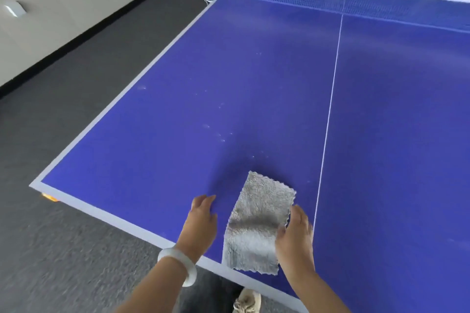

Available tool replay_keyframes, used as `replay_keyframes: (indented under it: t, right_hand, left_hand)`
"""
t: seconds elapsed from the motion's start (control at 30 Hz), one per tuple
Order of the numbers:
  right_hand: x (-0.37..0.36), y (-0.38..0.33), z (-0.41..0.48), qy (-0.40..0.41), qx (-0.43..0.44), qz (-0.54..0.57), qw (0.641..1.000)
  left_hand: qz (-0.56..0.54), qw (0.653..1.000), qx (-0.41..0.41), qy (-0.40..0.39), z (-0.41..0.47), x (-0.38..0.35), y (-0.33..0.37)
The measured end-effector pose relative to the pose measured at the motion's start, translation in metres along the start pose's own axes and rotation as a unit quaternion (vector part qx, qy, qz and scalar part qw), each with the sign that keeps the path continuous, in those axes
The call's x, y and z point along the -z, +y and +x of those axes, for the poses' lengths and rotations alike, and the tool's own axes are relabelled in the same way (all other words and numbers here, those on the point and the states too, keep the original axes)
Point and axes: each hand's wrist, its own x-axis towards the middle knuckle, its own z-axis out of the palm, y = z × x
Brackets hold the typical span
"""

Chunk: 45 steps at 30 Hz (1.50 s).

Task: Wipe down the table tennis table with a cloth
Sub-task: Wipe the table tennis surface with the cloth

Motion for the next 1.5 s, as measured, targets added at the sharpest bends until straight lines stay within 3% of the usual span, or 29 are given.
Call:
replay_keyframes:
  t: [0.13, 0.3, 0.4, 0.5, 0.7, 0.8, 1.1, 1.3, 1.5]
  right_hand:
    - [-0.02, -0.018, 0.005, 0.035, 0.154, -0.075, 0.985]
    - [-0.044, -0.029, 0.013, -0.133, 0.231, -0.24, 0.933]
    - [-0.046, -0.028, 0.012, -0.095, 0.162, -0.231, 0.955]
    - [-0.056, -0.025, 0.016, 0.041, 0.145, -0.211, 0.966]
    - [-0.091, -0.019, 0.017, 0.055, 0.087, -0.248, 0.963]
    - [-0.084, -0.002, 0.018, 0.109, 0.041, -0.219, 0.969]
    - [-0.038, 0.026, 0.096, 0.202, -0.065, -0.142, 0.967]
    - [-0.062, 0.031, 0.046, 0.226, -0.027, -0.156, 0.961]
    - [-0.061, 0.032, 0.039, 0.193, -0.031, -0.187, 0.963]
  left_hand:
    - [0.129, 0.99, -0.054, -0.004, 0.02, 0.013, -0.017]
    - [0.231, 0.961, -0.152, -0.011, 0.055, 0.028, -0.014]
    - [0.28, 0.937, -0.206, -0.017, 0.076, 0.032, -0.008]
    - [0.309, 0.905, -0.293, -0.011, 0.089, 0.03, -0.005]
    - [0.334, 0.846, -0.414, -0.041, 0.1, 0.001, -0.004]
    - [0.339, 0.837, -0.425, -0.057, 0.103, -0.014, 0.007]
    - [0.296, 0.861, -0.413, -0.023, 0.129, -0.019, -0.001]
    - [0.303, 0.857, -0.416, -0.024, 0.127, -0.015, 0.004]
    - [0.315, 0.866, -0.389, 0.01, 0.116, -0.029, 0.021]
